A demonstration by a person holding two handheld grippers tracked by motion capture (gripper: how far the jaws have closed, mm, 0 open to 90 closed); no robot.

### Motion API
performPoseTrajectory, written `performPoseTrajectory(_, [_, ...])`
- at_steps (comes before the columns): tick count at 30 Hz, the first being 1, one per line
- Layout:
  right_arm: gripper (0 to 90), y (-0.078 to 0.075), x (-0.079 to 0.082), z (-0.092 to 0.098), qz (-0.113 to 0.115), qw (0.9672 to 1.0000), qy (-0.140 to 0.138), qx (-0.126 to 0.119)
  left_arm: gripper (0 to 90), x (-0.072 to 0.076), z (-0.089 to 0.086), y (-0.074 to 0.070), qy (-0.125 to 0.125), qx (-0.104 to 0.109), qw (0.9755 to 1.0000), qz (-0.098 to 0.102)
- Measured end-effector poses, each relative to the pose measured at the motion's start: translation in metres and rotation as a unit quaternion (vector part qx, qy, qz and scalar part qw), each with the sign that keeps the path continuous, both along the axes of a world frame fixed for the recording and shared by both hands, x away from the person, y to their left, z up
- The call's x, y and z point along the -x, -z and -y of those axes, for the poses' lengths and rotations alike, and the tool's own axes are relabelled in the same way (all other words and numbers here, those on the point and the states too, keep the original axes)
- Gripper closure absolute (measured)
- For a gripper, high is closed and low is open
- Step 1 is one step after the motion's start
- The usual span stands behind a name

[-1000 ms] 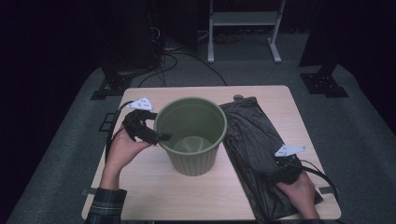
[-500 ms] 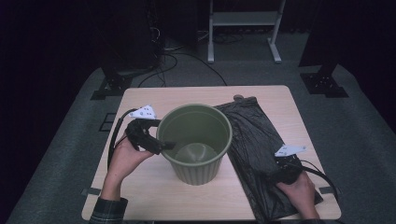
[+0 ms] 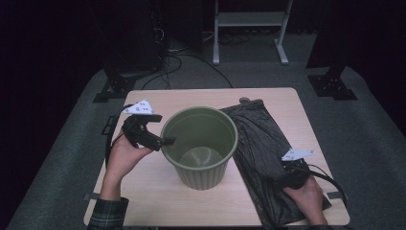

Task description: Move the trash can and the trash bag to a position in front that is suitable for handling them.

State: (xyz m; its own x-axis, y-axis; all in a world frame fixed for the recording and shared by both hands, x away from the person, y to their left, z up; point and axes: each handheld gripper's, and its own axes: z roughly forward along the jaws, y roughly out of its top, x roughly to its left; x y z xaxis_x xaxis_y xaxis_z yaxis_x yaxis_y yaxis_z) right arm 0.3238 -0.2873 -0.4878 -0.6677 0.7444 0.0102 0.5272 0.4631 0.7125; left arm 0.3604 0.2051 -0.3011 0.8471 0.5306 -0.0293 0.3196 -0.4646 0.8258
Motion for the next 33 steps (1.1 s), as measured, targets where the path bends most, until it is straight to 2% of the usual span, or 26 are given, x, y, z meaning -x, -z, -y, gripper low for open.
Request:
performPoseTrajectory(3, [0.0, 0.0, 0.0, 0.0, 0.0, 1.0, 0.0, 0.0, 0.0, 0.003, -0.005, -0.002, -0.004, 0.002, 1.0, 0.001])
performPoseTrajectory(9, [0.0, 0.0, 0.0, 0.0, 0.0, 1.0, 0.0, 0.0, 0.0, 0.02, -0.021, -0.004, -0.015, 0.001, 0.9999, 0.007])
performPoseTrajectory(15, [0.0, 0.0, 0.0, 0.0, 0.0, 1.0, 0.0, 0.0, 0.0, 0.04, -0.036, 0.006, -0.023, 0.006, 0.9997, 0.005])
performPoseTrajectory(18, [0.0, 0.0, 0.0, 0.0, 0.0, 1.0, 0.0, 0.0, 0.0, 0.046, -0.039, 0.01, -0.025, 0.007, 0.9996, 0.009])
performPoseTrajectory(23, [0.0, 0.0, 0.0, 0.0, 0.0, 1.0, 0.0, 0.0, 0.0, 0.057, -0.039, 0.026, -0.031, 0.0, 0.9995, 0.006])
performPoseTrajectory(28, [0.0, 0.0, 0.0, 0.0, 0.0, 1.0, 0.0, 0.0, 0.0, 0.064, -0.034, 0.051, -0.028, -0.01, 0.9996, -0.001])
performPoseTrajectory(33, [0.0, 0.0, 0.0, 0.0, 0.0, 1.0, 0.0, 0.0, 0.0, 0.066, -0.031, 0.075, -0.027, -0.001, 0.9996, -0.003])
